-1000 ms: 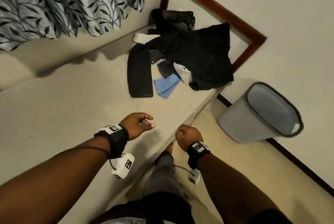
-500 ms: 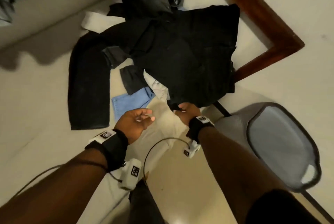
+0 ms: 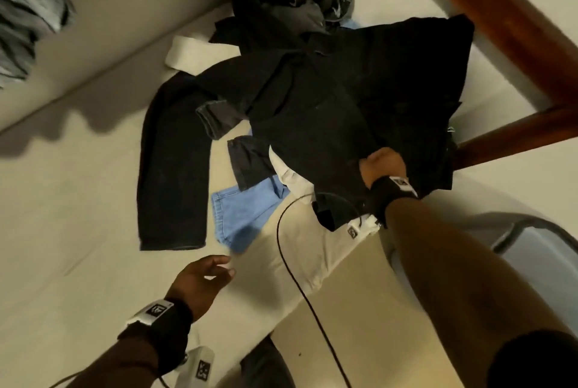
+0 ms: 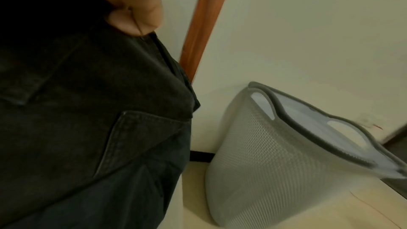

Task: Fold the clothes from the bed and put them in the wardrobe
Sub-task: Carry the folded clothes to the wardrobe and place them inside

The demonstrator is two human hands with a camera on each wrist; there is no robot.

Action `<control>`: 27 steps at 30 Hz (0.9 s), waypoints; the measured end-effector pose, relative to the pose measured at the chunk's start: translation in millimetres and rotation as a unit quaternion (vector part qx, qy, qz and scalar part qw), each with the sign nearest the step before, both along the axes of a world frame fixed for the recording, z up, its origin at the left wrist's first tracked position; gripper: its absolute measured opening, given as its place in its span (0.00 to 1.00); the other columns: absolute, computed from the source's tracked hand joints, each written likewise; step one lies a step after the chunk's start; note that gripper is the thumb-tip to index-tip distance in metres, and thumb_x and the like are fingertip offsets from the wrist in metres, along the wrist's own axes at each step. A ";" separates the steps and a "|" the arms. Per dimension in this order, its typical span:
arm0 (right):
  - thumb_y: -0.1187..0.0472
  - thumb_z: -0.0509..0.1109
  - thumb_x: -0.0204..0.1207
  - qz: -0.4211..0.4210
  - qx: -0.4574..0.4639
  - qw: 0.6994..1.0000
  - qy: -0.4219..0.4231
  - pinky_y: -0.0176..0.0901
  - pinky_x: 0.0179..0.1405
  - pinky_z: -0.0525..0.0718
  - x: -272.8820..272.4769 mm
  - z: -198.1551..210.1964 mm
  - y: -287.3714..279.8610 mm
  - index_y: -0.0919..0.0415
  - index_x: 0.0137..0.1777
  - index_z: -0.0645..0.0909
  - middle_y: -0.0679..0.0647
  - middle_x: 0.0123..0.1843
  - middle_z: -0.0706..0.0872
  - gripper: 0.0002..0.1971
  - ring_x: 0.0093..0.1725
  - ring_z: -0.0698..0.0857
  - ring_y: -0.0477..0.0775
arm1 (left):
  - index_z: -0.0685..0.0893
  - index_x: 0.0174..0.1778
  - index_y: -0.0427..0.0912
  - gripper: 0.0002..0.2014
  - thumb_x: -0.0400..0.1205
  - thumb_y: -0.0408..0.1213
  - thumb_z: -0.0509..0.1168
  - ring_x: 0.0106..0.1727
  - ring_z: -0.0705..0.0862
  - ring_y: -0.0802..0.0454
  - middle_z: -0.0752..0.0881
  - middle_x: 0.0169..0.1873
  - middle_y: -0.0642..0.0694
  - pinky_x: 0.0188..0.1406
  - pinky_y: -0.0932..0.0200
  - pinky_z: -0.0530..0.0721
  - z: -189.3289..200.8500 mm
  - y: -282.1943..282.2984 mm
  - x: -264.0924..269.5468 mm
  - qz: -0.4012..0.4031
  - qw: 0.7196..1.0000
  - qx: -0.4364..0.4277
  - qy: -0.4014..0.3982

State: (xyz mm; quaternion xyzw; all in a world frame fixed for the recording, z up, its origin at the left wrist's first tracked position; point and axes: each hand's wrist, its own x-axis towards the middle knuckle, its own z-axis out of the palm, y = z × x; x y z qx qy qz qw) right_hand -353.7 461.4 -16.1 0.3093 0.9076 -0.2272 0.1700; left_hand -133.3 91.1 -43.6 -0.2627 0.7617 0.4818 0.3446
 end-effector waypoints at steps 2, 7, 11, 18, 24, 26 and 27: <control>0.54 0.70 0.75 -0.050 -0.054 0.995 0.061 0.62 0.58 0.85 28.4 16.4 -31.9 0.50 0.63 0.70 0.58 0.51 0.84 0.19 0.50 0.85 0.68 | 0.89 0.53 0.57 0.12 0.75 0.47 0.80 0.41 0.88 0.56 0.93 0.38 0.53 0.61 0.43 0.87 12.7 -4.9 4.1 0.000 1.000 -0.003 0.000; 0.70 0.73 0.71 -0.053 -0.425 0.899 0.091 0.49 0.55 0.84 115.7 91.9 -175.3 0.58 0.59 0.82 0.57 0.53 0.90 0.16 0.55 0.89 0.61 | 0.82 0.60 0.63 0.25 0.71 0.45 0.84 0.43 0.86 0.64 0.89 0.47 0.57 0.63 0.54 0.85 66.5 -12.7 29.5 -0.034 0.999 0.002 0.008; 0.79 0.70 0.72 0.010 -0.755 0.655 -0.003 0.49 0.66 0.83 172.6 193.8 -265.4 0.53 0.59 0.90 0.53 0.58 0.92 0.24 0.59 0.90 0.52 | 0.61 0.83 0.60 0.49 0.70 0.55 0.83 0.69 0.76 0.67 0.74 0.72 0.67 0.67 0.73 0.75 109.1 -34.7 70.4 -0.094 0.987 -0.028 0.125; 0.74 0.72 0.76 0.065 -0.721 0.688 0.051 0.42 0.61 0.85 217.4 250.2 -342.1 0.60 0.64 0.84 0.51 0.57 0.93 0.18 0.59 0.90 0.51 | 0.86 0.53 0.69 0.12 0.78 0.46 0.73 0.47 0.93 0.47 0.93 0.40 0.52 0.50 0.48 0.89 173.0 -132.6 147.8 0.152 0.960 -0.185 0.148; 0.67 0.70 0.76 0.019 -0.753 0.651 0.092 0.55 0.57 0.88 227.5 315.2 -392.9 0.62 0.59 0.85 0.60 0.56 0.91 0.12 0.58 0.90 0.59 | 0.86 0.45 0.57 0.04 0.78 0.49 0.69 0.49 0.89 0.39 0.91 0.42 0.48 0.43 0.54 0.82 230.4 -275.0 198.6 -0.004 0.933 -0.344 0.104; 0.68 0.70 0.80 0.049 -0.738 0.661 0.125 0.57 0.53 0.90 236.0 334.3 -414.1 0.62 0.60 0.84 0.61 0.57 0.90 0.10 0.59 0.89 0.60 | 0.85 0.37 0.58 0.07 0.81 0.44 0.71 0.47 0.88 0.38 0.88 0.36 0.49 0.41 0.54 0.79 235.2 -316.5 217.4 0.061 0.937 -0.313 0.139; 0.69 0.69 0.81 0.045 -0.732 0.663 0.152 0.56 0.50 0.90 238.4 343.1 -422.3 0.61 0.58 0.84 0.60 0.55 0.90 0.09 0.58 0.89 0.59 | 0.84 0.35 0.56 0.09 0.81 0.45 0.72 0.45 0.87 0.39 0.87 0.33 0.50 0.41 0.53 0.78 241.7 -333.0 223.1 0.097 0.932 -0.303 0.175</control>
